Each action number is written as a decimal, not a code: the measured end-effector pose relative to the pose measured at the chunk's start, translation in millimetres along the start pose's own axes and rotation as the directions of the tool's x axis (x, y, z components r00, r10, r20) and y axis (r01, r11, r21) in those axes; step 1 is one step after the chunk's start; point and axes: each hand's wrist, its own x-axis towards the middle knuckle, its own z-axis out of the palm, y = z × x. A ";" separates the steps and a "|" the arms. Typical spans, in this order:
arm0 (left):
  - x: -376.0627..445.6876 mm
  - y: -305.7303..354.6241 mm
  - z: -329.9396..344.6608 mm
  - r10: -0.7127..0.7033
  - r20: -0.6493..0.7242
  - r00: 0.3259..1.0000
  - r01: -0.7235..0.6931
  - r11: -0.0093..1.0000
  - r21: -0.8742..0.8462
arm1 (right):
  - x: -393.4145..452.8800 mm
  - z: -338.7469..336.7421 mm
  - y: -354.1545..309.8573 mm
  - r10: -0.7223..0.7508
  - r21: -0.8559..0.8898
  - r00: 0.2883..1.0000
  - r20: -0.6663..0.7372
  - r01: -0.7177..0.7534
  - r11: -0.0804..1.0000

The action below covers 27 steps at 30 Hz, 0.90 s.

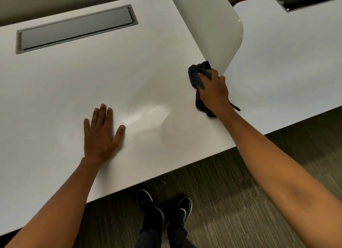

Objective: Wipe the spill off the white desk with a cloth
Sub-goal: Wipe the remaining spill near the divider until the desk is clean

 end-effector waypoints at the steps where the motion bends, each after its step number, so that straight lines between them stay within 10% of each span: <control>1: 0.0 0.0 -0.5 -0.001 0.001 1.000 0.001 1.000 0.000 | -12.8 -0.4 1.1 0.002 0.014 1.000 -0.021 -0.002 1.000; 14: -3.5 8.5 -8.9 -0.012 0.015 1.000 0.012 1.000 -0.014 | -156.6 -21.0 42.7 0.062 0.026 0.998 -0.024 -0.062 0.998; 27: -2.3 5.3 -3.1 -0.007 0.001 1.000 0.007 1.000 0.001 | -84.0 -4.9 18.7 0.053 0.014 0.993 -0.105 -0.052 0.999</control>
